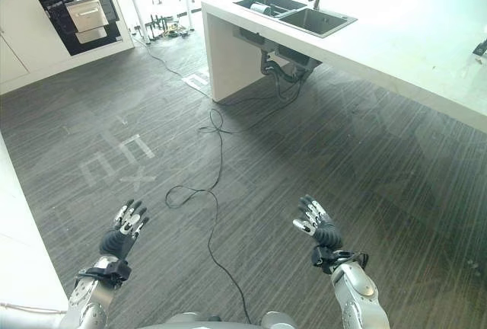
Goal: Place the dishes in the dishwasher.
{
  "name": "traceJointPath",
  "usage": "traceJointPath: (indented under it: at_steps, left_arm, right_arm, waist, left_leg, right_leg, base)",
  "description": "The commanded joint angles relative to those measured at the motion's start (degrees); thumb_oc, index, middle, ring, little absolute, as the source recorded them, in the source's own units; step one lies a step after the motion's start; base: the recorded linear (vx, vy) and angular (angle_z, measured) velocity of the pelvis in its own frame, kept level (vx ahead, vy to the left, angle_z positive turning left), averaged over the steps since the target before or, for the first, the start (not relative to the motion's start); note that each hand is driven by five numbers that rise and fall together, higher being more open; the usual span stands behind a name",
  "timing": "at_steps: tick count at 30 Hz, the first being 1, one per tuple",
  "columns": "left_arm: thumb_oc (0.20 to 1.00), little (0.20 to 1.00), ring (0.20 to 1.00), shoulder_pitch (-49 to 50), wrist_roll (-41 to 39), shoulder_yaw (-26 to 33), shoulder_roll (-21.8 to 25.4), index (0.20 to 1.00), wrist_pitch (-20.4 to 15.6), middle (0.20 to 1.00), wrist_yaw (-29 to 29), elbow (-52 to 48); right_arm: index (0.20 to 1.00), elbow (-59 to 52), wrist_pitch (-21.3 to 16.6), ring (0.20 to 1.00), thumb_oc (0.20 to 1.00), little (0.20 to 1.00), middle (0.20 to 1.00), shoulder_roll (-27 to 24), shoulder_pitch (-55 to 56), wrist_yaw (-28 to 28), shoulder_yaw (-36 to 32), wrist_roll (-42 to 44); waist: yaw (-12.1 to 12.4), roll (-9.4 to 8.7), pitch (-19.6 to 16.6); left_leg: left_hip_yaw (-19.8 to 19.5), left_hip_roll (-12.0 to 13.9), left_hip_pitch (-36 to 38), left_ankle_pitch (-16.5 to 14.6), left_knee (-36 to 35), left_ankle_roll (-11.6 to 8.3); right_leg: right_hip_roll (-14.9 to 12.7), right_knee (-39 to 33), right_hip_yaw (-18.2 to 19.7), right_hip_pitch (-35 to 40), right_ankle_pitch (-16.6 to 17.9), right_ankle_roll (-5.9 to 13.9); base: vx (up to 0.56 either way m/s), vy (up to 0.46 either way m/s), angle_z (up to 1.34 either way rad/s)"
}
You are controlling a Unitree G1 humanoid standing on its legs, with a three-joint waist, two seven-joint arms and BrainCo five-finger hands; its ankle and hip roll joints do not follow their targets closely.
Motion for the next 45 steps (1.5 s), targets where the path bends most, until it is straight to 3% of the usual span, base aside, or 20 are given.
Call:
traceJointPath:
  at_steps: [1,15,17,18,20,21,22,23,24,26,29,34,35,36,39,40,41,43,45]
  left_arm:
    - [1.000,1.000,1.000,-1.49,0.10,0.87,1.95,1.000,-2.18,1.000,-0.80,-2.94]
    - [1.000,1.000,1.000,-1.64,-0.35,1.76,1.98,1.000,-3.21,1.000,1.03,-4.61]
    - [1.000,1.000,1.000,-2.11,-0.46,1.91,1.90,1.000,-3.58,1.000,1.41,-4.58]
    - [1.000,1.000,1.000,-2.48,-0.76,1.99,1.86,1.000,-3.79,1.000,1.05,-5.00]
    - [1.000,1.000,1.000,-2.81,-0.10,1.92,1.57,1.000,-4.38,1.000,0.38,-4.82]
    - [1.000,1.000,1.000,-2.97,-0.14,1.94,1.38,1.000,-4.26,1.000,0.30,-4.84]
    - [1.000,1.000,1.000,-2.76,-0.67,1.88,1.24,1.000,-4.24,1.000,0.24,-4.76]
    - [1.000,1.000,1.000,-2.21,-0.66,1.75,1.08,1.000,-4.44,1.000,0.61,-4.98]
    - [1.000,1.000,1.000,-1.76,-0.71,1.65,0.93,1.000,-4.70,1.000,1.05,-4.97]
    - [1.000,1.000,1.000,-0.19,-1.16,2.21,0.12,1.000,-5.43,1.000,1.32,-4.52]
    - [1.000,1.000,1.000,1.14,-1.41,3.37,-0.41,1.000,-5.47,1.000,1.18,-4.80]
    - [1.000,1.000,1.000,-0.18,-0.78,4.23,0.86,1.000,-4.61,1.000,0.52,-6.00]
    - [1.000,1.000,1.000,-0.90,-0.29,4.03,1.30,1.000,-4.59,1.000,0.49,-6.08]
    - [1.000,1.000,1.000,-1.91,-0.05,3.92,1.77,1.000,-4.23,1.000,0.42,-5.73]
    - [1.000,1.000,1.000,-2.68,-1.47,4.08,1.80,1.000,-2.68,1.000,-2.00,-6.28]
    - [1.000,1.000,1.000,-2.87,-0.58,3.89,1.64,1.000,-2.30,1.000,-2.32,-6.68]
    - [1.000,1.000,1.000,-2.97,0.88,3.50,1.87,1.000,-1.62,1.000,-2.76,-7.67]
    - [1.000,1.000,1.000,-2.85,4.00,2.22,2.44,1.000,-1.04,1.000,-2.24,-8.78]
    - [1.000,1.000,1.000,-3.10,3.53,1.74,3.36,1.000,-0.37,1.000,-2.09,-8.81]
  right_arm:
    - [1.000,-2.55,-4.51,1.000,1.000,1.000,1.000,-2.33,-2.50,-0.78,0.63,0.08]
    - [1.000,-4.56,-6.35,1.000,1.000,1.000,1.000,-3.21,-2.81,-1.43,2.08,-2.11]
    - [1.000,-4.77,-6.10,1.000,1.000,1.000,1.000,-4.32,-3.65,-1.02,1.82,-2.08]
    - [1.000,-5.41,-6.02,1.000,1.000,1.000,1.000,-5.33,-4.02,-0.86,1.48,-1.81]
    - [1.000,-4.87,-6.42,1.000,1.000,1.000,1.000,-5.98,-4.50,-0.50,1.03,-1.54]
    - [1.000,-4.58,-6.57,1.000,1.000,1.000,1.000,-6.00,-4.84,-0.51,0.93,-1.53]
    - [1.000,-3.99,-6.67,1.000,1.000,1.000,1.000,-5.78,-5.60,-0.02,1.04,-1.38]
    - [1.000,-4.46,-6.42,1.000,1.000,1.000,1.000,-5.54,-5.38,0.36,1.02,-1.71]
    - [1.000,-4.86,-5.99,1.000,1.000,1.000,1.000,-5.40,-4.89,0.98,0.87,-1.35]
    - [1.000,-5.22,-5.24,1.000,1.000,1.000,1.000,-5.51,-3.74,2.50,0.31,-1.12]
    - [1.000,-6.07,-5.19,1.000,1.000,1.000,1.000,-6.36,-2.51,3.22,-0.39,-1.73]
    - [1.000,-8.32,-3.55,1.000,1.000,1.000,1.000,-5.87,-1.77,3.49,-2.42,-1.21]
    - [1.000,-8.58,-3.34,1.000,1.000,1.000,1.000,-5.65,-2.34,2.93,-2.52,-1.27]
    - [1.000,-8.70,-2.92,1.000,1.000,1.000,1.000,-4.96,-3.34,1.85,-2.60,-0.95]
    - [1.000,-8.88,-2.22,1.000,1.000,1.000,1.000,-3.61,-4.05,0.92,-2.24,-0.99]
    - [1.000,-8.91,-2.30,1.000,1.000,1.000,1.000,-2.98,-4.00,0.64,-1.79,-1.34]
    - [1.000,-8.81,-2.53,1.000,1.000,1.000,1.000,-2.21,-3.91,0.46,-1.43,-1.84]
    - [1.000,-8.05,-3.24,1.000,1.000,1.000,1.000,-1.89,-4.02,-0.98,0.21,-2.70]
    - [1.000,-7.53,-3.40,1.000,1.000,1.000,1.000,-2.49,-4.10,-1.96,0.77,-3.37]
  waist:
    - [0.21,-0.15,-1.11]
    - [-0.11,0.14,-0.55]
    - [0.41,-1.10,0.70]
    - [1.34,-3.26,2.59]
    - [1.75,-3.46,4.55]
    - [1.88,-3.31,5.09]
    - [2.34,-1.78,5.88]
    - [2.37,0.16,5.89]
    - [2.65,1.30,5.78]
    - [4.13,2.71,5.42]
    - [4.58,2.76,4.50]
    - [5.85,0.50,2.40]
    - [6.07,0.11,2.06]
    - [6.30,-0.72,1.49]
    - [6.20,-1.28,0.53]
    - [6.19,-1.20,0.43]
    - [6.11,-0.14,0.47]
    - [5.17,2.45,1.38]
    - [4.17,2.59,2.08]
  left_leg:
    - [3.40,6.02,1.65,-3.15,0.10,-5.95]
    - [2.77,6.22,2.78,-2.43,0.10,-6.48]
    - [4.52,5.55,3.96,0.97,0.10,-7.81]
    - [4.57,4.55,2.91,7.78,3.15,-8.96]
    - [3.77,4.97,-2.25,9.28,9.66,-9.10]
    - [4.51,5.24,-2.85,9.06,8.39,-8.83]
    - [7.56,7.61,-3.00,8.58,0.10,-8.54]
    - [7.84,10.84,-6.03,7.38,0.10,-9.08]
    - [6.70,12.38,-8.42,7.82,0.10,-9.77]
    - [0.85,13.31,-12.76,10.27,0.10,-11.07]
    - [2.47,14.86,-13.51,10.10,0.10,-10.63]
    - [1.57,10.68,-12.93,7.78,0.10,-7.41]
    - [1.07,9.90,-12.66,7.29,0.10,-6.70]
    - [-0.06,7.94,-12.04,6.44,0.10,-5.47]
    - [-1.50,5.04,-10.70,4.98,0.10,-3.49]
    - [-1.61,4.37,-10.13,4.41,0.10,-2.91]
    - [-2.43,3.63,-8.86,3.22,0.10,-2.00]
    - [-2.61,3.87,-5.79,1.37,0.10,-1.13]
    - [-1.90,3.57,-4.83,1.19,0.10,-1.28]
  right_leg:
    - [-4.05,-0.97,0.29,-1.65,-0.10,6.64]
    - [-1.98,-0.97,1.37,-1.14,-0.98,5.34]
    - [-2.72,-0.97,1.52,-0.84,-0.99,4.28]
    - [-4.09,-0.97,2.43,-0.42,-0.75,2.98]
    - [-3.80,-0.97,2.60,0.24,-0.47,2.15]
    - [-3.56,-0.97,2.76,0.66,-0.66,2.32]
    - [-2.39,-0.97,2.47,2.09,-2.20,3.21]
    - [-0.80,-0.97,1.86,2.93,-3.21,3.58]
    - [0.18,-0.97,1.82,3.81,-4.02,3.81]
    - [2.02,-0.97,3.64,6.86,-6.68,3.68]
    - [1.43,-0.97,4.32,9.79,-8.50,4.17]
    - [-1.25,-0.97,5.90,12.81,-8.64,6.67]
    - [-1.97,-0.97,5.58,12.94,-7.57,7.39]
    - [-3.28,-0.97,5.06,13.13,-3.03,9.01]
    - [-3.67,-0.06,5.12,14.04,7.81,11.80]
    - [-3.96,3.91,5.24,12.75,10.44,12.18]
    - [-3.97,13.24,5.34,8.55,13.64,12.16]
    - [-5.09,26.45,4.06,-2.11,14.80,10.62]
    - [-3.60,22.01,1.68,-4.84,10.79,9.01]
  base:
    - [0.01,-0.034,0.01]
    - [0.01,-0.104,0.01]
    - [0.06,-0.202,-0.03]
    - [0.02,-0.142,-0.11]
    - [0.03,-0.069,0.00]
    - [0.18,0.114,0.28]
    - [0.26,0.244,0.31]
    - [0.34,0.326,0.31]
    - [0.38,0.348,0.09]
    - [0.41,0.322,0.03]
    - [0.43,0.373,-0.60]
    - [0.29,0.264,-0.08]
    - [0.27,0.246,0.26]
    - [0.30,0.264,0.37]
    - [0.27,0.215,0.34]
    - [0.24,0.228,0.36]
    - [0.22,0.249,0.21]
    - [0.23,0.276,0.05]
    - [0.24,0.062,-0.18]
